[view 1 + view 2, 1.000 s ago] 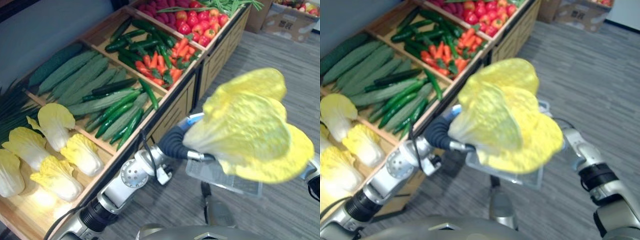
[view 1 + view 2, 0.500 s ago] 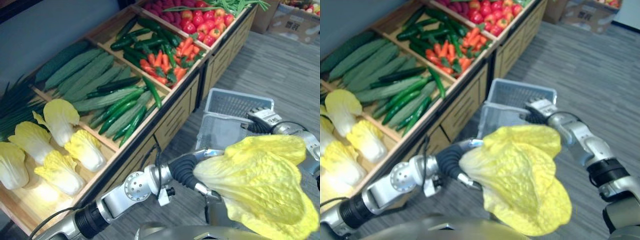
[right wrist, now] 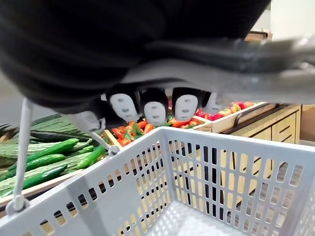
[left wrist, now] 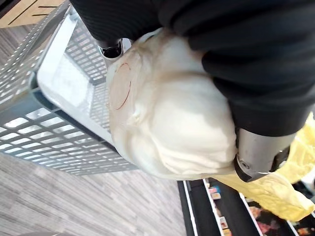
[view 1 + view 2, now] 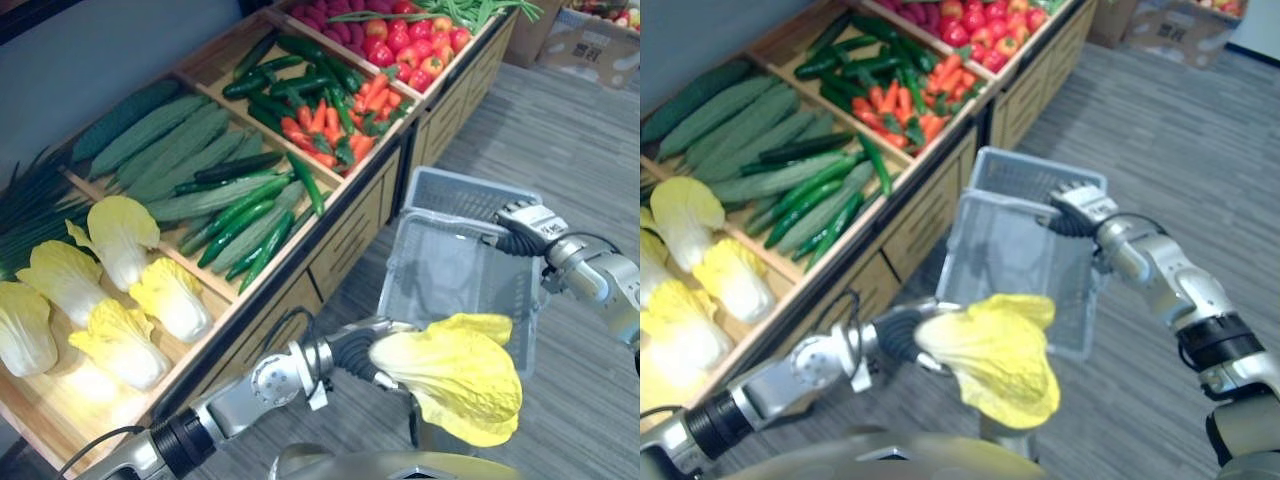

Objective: Pick vegetable in the basket

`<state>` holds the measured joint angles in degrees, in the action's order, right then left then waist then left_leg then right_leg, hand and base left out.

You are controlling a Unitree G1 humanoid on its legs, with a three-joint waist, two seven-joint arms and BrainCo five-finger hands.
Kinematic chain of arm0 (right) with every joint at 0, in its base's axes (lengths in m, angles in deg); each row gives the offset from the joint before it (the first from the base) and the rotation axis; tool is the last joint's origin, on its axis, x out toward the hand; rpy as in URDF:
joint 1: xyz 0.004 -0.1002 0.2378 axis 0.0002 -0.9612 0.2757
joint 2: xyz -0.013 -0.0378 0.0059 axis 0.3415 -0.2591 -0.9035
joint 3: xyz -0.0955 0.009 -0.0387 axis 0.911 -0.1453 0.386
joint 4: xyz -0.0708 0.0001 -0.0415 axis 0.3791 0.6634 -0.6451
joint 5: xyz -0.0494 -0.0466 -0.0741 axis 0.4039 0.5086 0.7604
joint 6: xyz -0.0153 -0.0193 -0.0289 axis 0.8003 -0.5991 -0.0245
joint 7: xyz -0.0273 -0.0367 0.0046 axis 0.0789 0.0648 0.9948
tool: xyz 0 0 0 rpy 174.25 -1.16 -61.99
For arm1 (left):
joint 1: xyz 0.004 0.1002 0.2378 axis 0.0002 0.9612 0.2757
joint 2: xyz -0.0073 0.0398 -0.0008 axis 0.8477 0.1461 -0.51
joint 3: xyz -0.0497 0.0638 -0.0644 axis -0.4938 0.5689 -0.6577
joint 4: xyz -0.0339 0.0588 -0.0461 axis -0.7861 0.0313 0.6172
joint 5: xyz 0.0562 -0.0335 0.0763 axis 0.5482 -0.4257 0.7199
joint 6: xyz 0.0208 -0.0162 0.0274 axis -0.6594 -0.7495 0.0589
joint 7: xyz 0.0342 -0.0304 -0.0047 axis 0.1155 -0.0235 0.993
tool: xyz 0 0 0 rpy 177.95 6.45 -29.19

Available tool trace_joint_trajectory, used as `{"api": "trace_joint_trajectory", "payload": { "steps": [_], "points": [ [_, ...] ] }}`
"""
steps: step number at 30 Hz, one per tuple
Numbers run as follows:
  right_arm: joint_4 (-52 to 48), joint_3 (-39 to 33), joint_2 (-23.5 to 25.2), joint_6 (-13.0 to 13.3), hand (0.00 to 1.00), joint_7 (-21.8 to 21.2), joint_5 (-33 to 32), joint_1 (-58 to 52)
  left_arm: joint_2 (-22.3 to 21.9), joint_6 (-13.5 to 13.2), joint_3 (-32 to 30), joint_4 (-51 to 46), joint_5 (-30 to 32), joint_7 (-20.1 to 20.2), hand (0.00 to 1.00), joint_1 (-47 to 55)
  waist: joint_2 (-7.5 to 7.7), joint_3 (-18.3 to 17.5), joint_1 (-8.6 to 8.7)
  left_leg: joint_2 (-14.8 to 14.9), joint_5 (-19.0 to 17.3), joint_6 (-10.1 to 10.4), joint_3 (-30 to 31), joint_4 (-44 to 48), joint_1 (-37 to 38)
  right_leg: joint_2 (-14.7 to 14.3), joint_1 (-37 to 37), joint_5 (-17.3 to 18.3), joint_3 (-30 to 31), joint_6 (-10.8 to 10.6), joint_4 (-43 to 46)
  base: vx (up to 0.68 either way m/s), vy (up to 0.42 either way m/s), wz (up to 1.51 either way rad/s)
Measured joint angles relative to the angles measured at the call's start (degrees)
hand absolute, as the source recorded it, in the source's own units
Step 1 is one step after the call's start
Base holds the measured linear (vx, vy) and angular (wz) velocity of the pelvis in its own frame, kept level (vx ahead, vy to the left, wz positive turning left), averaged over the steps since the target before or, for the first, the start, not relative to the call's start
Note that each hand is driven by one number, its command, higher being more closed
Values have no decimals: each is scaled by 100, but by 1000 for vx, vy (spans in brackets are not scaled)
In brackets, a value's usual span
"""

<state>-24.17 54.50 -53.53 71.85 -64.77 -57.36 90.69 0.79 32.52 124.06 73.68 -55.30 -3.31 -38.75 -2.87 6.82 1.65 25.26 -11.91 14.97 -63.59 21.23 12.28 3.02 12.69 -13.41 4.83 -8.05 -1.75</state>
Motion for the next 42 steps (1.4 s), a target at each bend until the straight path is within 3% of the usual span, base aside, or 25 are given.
{"api": "trace_joint_trajectory", "payload": {
  "steps": [9,12,16,22,31,32,42],
  "points": [
    [-263,-3,80,28,100,-27,-2,103,-1034,38,-51,1035,743,-127,100,-279,56,-5,63,-30,1,-1,0,-27,8,0,1,-1,20,0,0,-33,-2,0],
    [-260,-26,308,24,100,-62,-2,114,-1694,198,-501,1624,1029,-326,100,-312,141,8,144,-97,9,-17,44,-98,-1,33,0,-3,26,3,-11,0,0,0],
    [-185,-28,451,28,100,-177,-1,119,-2224,414,-926,2392,1644,-748,100,-695,258,72,196,-171,1,-41,176,-108,-124,87,7,-35,-19,39,-121,-24,1,7],
    [51,88,512,21,100,-392,-2,355,-2645,678,-1200,2876,2587,-1180,100,-1010,267,84,259,-230,-13,-72,300,-125,-212,96,1,-111,-49,64,-237,-7,3,4],
    [-3,173,511,35,100,-700,-225,512,-2962,964,-1623,3247,3014,-1333,100,-1466,338,321,279,-366,-88,-161,326,-162,-214,212,-35,-145,-20,19,-304,-54,4,1],
    [-38,195,511,37,100,-746,-226,513,-2974,988,-1662,3254,3029,-1333,0,-1479,337,332,275,-361,-115,-173,325,-104,-228,219,-37,-177,-10,10,-347,-33,-4,-3],
    [-103,326,438,15,100,-933,-454,629,-3149,1142,-1825,3469,3245,-1325,0,-1712,320,509,270,-299,-286,-229,459,152,-319,274,-90,-206,-25,-19,-413,-42,-1,2]
  ]
}}
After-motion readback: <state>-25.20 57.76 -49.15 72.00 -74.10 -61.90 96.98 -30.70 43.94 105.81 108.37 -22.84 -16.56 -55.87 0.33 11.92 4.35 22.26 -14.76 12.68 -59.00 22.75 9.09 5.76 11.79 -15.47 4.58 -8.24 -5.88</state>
